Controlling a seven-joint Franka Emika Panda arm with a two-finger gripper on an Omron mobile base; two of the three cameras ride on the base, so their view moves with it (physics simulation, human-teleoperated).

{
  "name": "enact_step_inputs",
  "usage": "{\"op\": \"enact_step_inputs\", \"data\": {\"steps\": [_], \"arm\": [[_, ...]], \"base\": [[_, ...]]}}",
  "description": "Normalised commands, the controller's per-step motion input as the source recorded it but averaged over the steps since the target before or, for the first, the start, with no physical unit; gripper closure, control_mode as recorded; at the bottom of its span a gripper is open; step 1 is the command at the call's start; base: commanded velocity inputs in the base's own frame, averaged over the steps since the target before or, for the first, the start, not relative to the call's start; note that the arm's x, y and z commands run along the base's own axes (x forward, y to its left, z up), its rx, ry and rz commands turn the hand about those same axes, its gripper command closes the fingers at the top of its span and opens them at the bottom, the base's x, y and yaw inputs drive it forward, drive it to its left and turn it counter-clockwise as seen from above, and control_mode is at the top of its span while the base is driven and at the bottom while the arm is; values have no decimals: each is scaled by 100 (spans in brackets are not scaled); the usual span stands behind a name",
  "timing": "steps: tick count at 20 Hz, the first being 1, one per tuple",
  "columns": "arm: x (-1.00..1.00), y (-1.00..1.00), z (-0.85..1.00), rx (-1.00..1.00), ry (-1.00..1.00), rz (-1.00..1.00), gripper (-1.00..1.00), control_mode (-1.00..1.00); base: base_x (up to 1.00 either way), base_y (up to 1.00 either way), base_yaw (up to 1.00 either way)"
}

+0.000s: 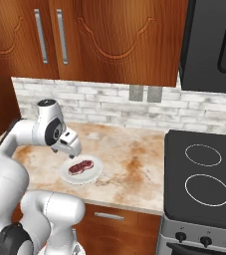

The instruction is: Place the steak on the counter behind the older steak on the same shelf of the fridge to maintain FIFO order. Close the fridge door when finished.

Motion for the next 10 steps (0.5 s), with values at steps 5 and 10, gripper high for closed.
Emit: {"op": "enact_step_inputs", "data": {"steps": [5,10], "arm": [[9,0,-23,0,1,-24,-100,-100],[17,0,-11,0,0,-20,-100,-100]], "base": [[0,0,0],[0,0,0]]}}
